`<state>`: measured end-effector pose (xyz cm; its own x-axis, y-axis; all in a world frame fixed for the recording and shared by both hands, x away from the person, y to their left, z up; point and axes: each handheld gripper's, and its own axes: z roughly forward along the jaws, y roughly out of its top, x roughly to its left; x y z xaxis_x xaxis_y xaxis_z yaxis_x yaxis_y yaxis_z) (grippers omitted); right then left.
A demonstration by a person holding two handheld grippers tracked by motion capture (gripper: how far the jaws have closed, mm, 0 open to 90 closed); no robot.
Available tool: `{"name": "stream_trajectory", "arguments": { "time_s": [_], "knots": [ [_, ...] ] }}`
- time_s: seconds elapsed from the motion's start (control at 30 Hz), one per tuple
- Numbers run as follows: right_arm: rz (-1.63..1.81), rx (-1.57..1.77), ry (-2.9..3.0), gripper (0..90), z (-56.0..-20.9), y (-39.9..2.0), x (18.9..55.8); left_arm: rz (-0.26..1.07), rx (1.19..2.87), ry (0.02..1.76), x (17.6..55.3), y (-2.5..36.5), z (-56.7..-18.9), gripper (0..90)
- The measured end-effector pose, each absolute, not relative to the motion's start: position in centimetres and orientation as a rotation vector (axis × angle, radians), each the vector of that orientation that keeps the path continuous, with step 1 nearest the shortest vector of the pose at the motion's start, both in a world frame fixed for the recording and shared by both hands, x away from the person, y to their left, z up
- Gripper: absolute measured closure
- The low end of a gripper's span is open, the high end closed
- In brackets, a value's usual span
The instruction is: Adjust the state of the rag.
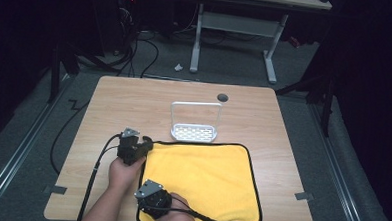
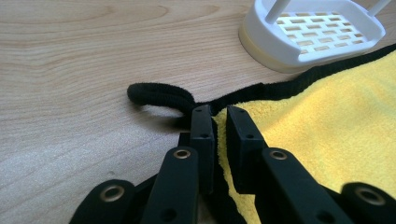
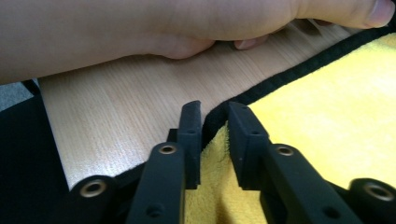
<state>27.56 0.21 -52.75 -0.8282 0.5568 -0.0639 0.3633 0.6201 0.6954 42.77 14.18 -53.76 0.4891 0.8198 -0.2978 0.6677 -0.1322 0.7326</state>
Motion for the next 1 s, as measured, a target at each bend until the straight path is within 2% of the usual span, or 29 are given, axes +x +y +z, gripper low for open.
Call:
{"name": "stream_trajectory", "arguments": {
  "time_s": [0.23,0.77,1.0],
  "knots": [
    [1.009,0.741,2.583,84.0,-52.6,0.0,28.1,0.214,1.858,1.245,42.8,14.2,-53.8,81.2],
    [1.111,0.726,2.489,84.3,-50.9,-0.7,27.7,0.17,1.838,1.264,42.9,14.8,-53.5,82.9],
    [1.167,0.681,2.48,84.3,-50.6,0.8,27.9,0.168,1.783,1.299,42.3,17.3,-53.2,83.4]
  ]
}}
